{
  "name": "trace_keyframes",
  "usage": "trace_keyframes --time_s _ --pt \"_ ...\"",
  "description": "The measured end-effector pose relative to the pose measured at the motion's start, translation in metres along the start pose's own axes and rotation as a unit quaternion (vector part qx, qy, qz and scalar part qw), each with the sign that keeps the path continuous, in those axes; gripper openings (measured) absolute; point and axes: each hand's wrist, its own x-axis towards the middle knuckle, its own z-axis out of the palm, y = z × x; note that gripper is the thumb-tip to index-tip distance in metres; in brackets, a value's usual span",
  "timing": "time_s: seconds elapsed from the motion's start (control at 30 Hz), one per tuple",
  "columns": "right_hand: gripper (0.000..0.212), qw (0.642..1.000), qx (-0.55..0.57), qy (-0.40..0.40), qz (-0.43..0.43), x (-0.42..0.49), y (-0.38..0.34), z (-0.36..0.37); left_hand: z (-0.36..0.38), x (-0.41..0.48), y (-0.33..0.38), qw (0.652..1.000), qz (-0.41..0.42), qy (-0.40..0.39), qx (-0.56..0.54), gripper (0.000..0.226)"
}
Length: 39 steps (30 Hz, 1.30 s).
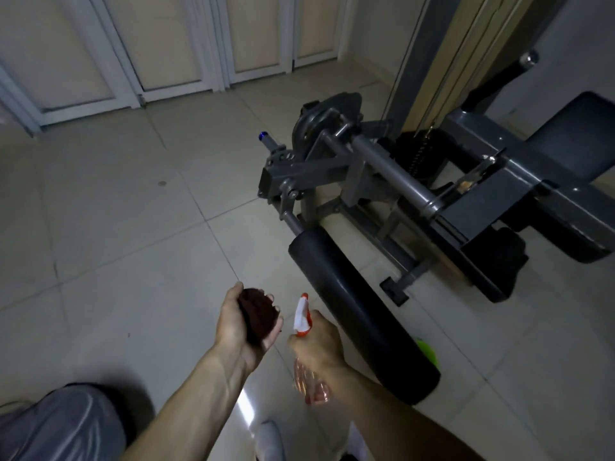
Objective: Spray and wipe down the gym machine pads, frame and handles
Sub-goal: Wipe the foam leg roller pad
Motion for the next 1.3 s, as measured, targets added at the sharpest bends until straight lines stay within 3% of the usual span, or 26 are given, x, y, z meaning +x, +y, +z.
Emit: trace_keyframes --time_s 0.03,0.07,0.13,0.27,0.37,0.43,0.57,0.83,0.93,1.03,1.2,1.3 --pt "0.051 0.999 0.014 0.022 0.021 -0.004 0.002 0.001 -0.002 -0.001 -0.002 1.0 -0.005 -0.005 0.011 0.038" --pt "0.046 0.999 0.017 0.028 0.02 -0.008 0.007 0.001 -0.004 -0.003 -0.005 1.0 -0.009 -0.007 0.017 0.038" --pt "0.017 1.0 -0.007 -0.007 -0.005 -0.015 0.026 -0.001 -0.005 -0.003 -0.014 0.999 -0.022 -0.005 0.027 0.038" --pt "0.015 1.0 -0.005 -0.009 0.015 -0.032 0.061 -0.006 -0.005 -0.009 -0.039 0.998 -0.039 -0.007 0.045 0.038" --pt "0.054 0.996 0.038 0.038 0.077 -0.049 0.08 -0.007 -0.008 -0.018 -0.065 0.997 -0.049 -0.007 0.058 0.038" --pt "0.061 0.991 0.067 0.064 0.1 -0.06 0.102 -0.009 -0.012 -0.025 -0.086 0.996 -0.055 -0.009 0.065 0.039" --pt "0.028 0.989 0.089 0.062 0.097 -0.087 0.156 -0.024 -0.023 -0.042 -0.129 0.995 -0.065 -0.014 0.078 0.038" --pt "0.017 0.993 0.024 0.067 0.094 -0.16 0.261 -0.064 -0.021 -0.086 -0.22 0.99 -0.091 -0.013 0.103 0.039" --pt "0.014 0.992 0.069 0.077 0.076 -0.175 0.269 -0.088 -0.008 -0.099 -0.238 0.989 -0.098 -0.016 0.112 0.04" --pt "0.044 0.985 0.148 0.088 0.034 -0.18 0.258 -0.119 0.017 -0.113 -0.242 0.989 -0.092 -0.028 0.115 0.042" --pt "0.036 0.958 0.235 0.159 -0.032 -0.156 0.197 -0.171 0.071 -0.12 -0.217 0.991 -0.058 -0.066 0.105 0.042" --pt "0.06 0.942 0.268 0.189 -0.067 -0.12 0.155 -0.201 0.106 -0.111 -0.189 0.989 -0.06 -0.1 0.093 0.045"
